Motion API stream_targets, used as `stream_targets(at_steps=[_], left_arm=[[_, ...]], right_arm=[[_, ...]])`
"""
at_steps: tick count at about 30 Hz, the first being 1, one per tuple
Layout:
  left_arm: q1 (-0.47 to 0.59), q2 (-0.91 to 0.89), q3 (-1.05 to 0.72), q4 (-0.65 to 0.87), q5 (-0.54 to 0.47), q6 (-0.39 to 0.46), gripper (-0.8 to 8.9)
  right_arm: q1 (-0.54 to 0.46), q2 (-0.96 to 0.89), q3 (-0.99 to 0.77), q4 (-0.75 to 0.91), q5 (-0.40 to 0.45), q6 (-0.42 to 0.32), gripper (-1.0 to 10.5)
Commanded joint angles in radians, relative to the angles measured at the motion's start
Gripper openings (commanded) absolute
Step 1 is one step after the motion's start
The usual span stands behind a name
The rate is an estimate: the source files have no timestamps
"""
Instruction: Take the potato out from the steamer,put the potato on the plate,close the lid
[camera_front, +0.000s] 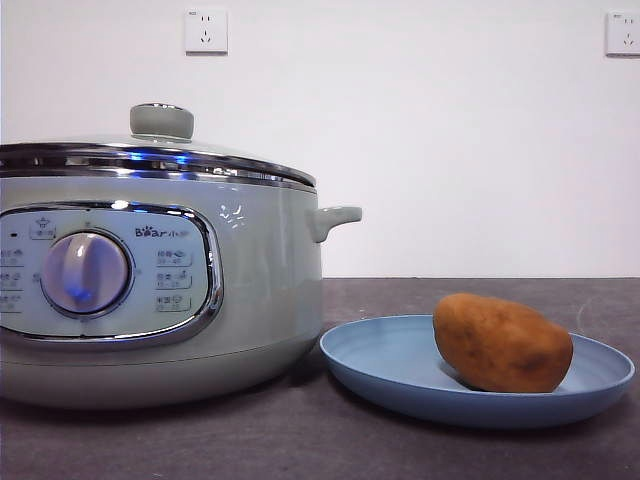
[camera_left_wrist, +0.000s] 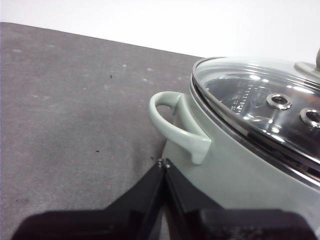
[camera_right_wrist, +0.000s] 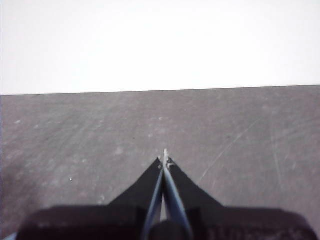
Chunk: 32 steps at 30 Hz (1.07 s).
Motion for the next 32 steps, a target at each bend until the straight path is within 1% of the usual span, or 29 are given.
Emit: stream_targets(at_steps=[1,5,11,19,22,29,32], left_arm=[[0.002,-0.002,-0.014,0.004,-0.002,0.005,-0.03],[0.002,-0.002,-0.014,0.004,-0.002,0.004,-0.03],[0.002,-0.002,-0.014,0.004,-0.002,0.005,-0.03],[0.002,-0.002,-0.014,0.004,-0.002,0.005,-0.03],[0.002,-0.002,-0.014,0.004,-0.002,0.004,-0.03],[0.002,-0.002,-0.014,0.004,-0.002,0.005,-0.03],[0.002,-0.002,-0.014,0.004,-0.002,0.004,-0.03]], right_arm=[[0.005,-0.065,-0.125,0.043,0.0,0.053,0.0],[0.008,-0.137,-0.224,0.048,0.0,0.09,0.0],[0.008,-0.202,-0.287,0.052,-0.001,0.124,0.0],[0.01,-0.296,-0.328,0.042,-0.001,0.125,0.0],[0.01,-0.343,-0.346,0.007,-0.001,0.127,0.0],[0.01,-0.46,-0.346,-0.183,-0.001,0.132,0.0],[0.013,-0.462,-0.346,-0.19,-0.001,0.131,0.0]])
